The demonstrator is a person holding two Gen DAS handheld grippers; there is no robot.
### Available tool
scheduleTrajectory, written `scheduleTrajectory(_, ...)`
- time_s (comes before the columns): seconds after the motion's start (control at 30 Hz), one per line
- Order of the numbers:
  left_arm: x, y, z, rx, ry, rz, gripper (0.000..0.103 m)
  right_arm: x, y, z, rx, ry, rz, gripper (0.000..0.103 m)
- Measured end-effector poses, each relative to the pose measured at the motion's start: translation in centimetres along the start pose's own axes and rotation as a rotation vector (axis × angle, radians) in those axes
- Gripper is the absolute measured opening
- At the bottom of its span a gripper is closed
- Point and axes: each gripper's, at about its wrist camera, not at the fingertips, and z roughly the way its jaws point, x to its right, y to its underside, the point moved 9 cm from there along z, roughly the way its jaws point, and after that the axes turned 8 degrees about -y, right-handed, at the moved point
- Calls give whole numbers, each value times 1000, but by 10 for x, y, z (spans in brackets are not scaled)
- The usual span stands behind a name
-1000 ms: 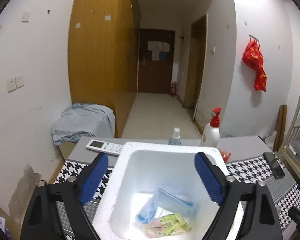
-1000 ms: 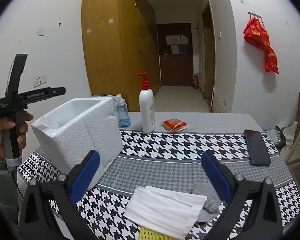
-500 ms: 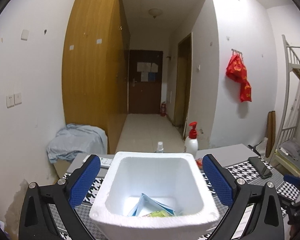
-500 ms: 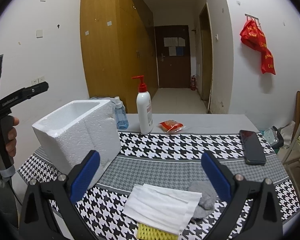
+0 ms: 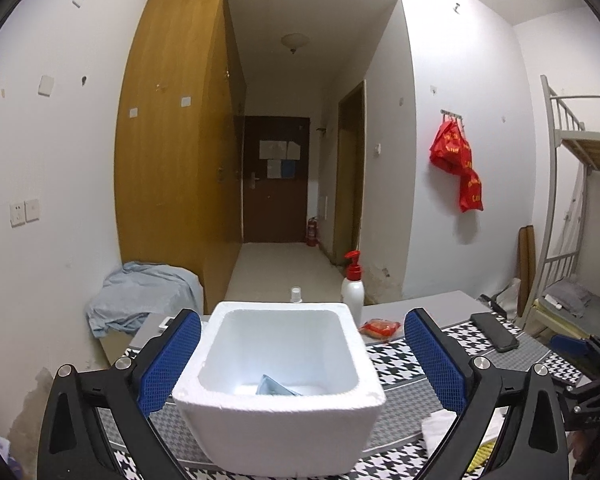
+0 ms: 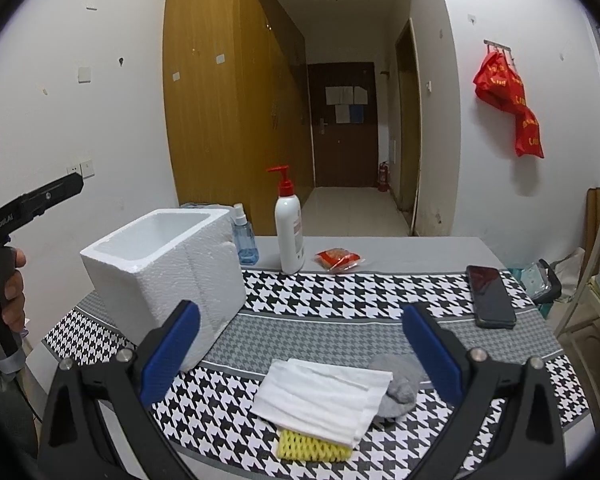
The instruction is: Organize soft objects
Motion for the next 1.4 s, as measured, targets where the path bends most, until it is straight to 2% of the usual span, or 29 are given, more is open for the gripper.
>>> scheduleTrajectory(0.57, 27, 43, -33, 18, 42, -26, 102, 6, 16, -31, 64, 15, -1, 102)
scheduleTrajectory(0.87, 39, 69, -42, 32, 52, -40, 102, 6, 33, -35, 59, -10, 23, 102)
scheduleTrajectory(1.03, 46, 83, -42, 20, 72, -30, 102, 9, 41, -38, 61, -4, 22, 102)
scheduleTrajectory(1.4, 62, 113, -39, -27, 83, -36, 102, 11, 69, -29, 9, -31, 23, 102)
